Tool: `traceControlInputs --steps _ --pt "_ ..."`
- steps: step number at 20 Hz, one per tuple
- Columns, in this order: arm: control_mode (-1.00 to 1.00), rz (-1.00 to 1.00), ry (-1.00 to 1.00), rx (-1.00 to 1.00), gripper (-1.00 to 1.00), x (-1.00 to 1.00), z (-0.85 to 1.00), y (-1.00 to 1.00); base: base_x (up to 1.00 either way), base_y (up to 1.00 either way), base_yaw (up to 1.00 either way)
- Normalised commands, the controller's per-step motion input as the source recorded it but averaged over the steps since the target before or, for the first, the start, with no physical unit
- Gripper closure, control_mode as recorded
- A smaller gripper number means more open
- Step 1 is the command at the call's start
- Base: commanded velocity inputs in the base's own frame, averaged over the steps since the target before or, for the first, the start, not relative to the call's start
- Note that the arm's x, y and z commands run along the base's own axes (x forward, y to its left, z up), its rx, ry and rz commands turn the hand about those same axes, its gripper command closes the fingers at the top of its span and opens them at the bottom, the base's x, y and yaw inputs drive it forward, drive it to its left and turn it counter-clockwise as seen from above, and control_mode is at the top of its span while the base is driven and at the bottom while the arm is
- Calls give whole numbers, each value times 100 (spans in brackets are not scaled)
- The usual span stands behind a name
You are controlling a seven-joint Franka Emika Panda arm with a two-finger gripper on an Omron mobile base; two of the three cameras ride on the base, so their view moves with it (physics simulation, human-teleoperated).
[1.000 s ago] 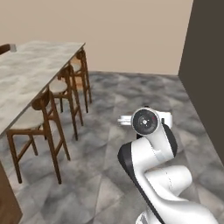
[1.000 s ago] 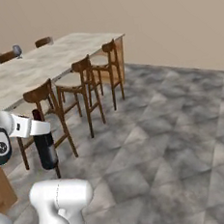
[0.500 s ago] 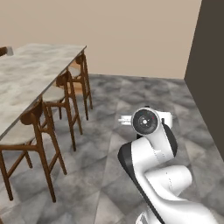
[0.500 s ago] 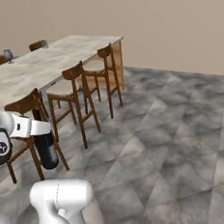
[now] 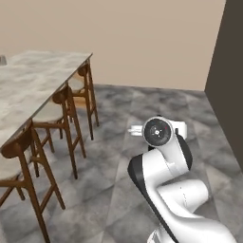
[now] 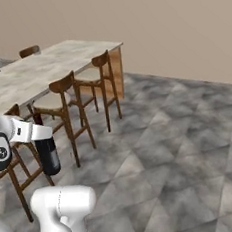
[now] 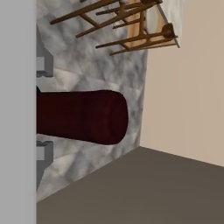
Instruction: There is a wine glass and glass cup on the dining counter. Place the wine bottle next to the wine glass and the juice bottle next to the glass cup.
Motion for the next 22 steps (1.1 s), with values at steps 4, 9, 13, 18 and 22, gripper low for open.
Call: traceControlInputs --steps 4,9,13,18,22 --pt "100 0 0 0 100 0 0 0 54 -48 0" --pt "100 0 0 0 100 0 0 0 55 -46 0" --pt "100 0 0 0 100 0 0 0 56 -52 14" --pt "100 0 0 0 100 0 0 0 59 -48 14" --pt "100 0 0 0 100 0 0 0 56 -53 15"
